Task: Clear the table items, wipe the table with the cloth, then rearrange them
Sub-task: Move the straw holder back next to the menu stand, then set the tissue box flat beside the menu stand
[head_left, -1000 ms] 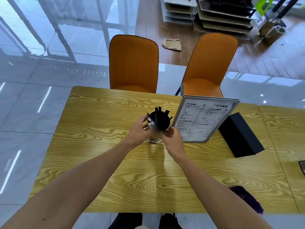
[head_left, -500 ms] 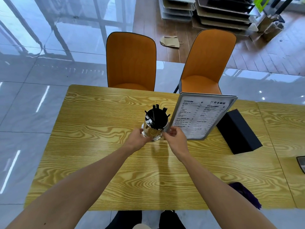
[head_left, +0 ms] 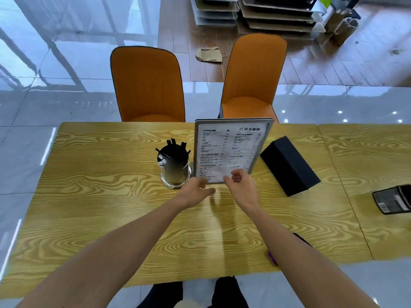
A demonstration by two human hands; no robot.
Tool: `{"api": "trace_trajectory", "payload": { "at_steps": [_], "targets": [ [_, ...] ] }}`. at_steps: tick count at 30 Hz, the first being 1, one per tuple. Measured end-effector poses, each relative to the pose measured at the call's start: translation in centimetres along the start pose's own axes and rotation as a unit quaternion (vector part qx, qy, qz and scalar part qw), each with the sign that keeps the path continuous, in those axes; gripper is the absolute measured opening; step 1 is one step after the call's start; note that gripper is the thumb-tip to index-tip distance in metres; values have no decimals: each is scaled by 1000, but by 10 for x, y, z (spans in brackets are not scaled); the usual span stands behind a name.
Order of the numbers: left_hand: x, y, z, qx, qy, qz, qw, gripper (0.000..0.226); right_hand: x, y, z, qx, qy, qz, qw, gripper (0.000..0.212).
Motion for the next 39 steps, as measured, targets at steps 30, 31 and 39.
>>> {"api": "trace_trajectory", "payload": {
  "at_steps": [30, 31, 39],
  "targets": [
    [-144, -100, 269, -98, -141, 81, 982, 84, 206, -36, 219, -282, -119, 85, 948, 54],
    [-146, -104, 269, -90, -148, 69, 983, 86, 200, -31, 221, -302, -167, 76, 935, 47],
    [-142, -107, 264, -49, -121, 51, 990, 88, 199, -46, 210, -279, -302, 58, 910, 29]
  ]
}}
Point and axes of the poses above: each hand's wrist, its own y-axis away from the middle knuckle, its own x-axis out of the back of the hand, z = x × y, the point moved 10 cm from there along -y, towards the middle knuckle, and after that the axes turned 14 degrees about x, right-handed, at the moved point
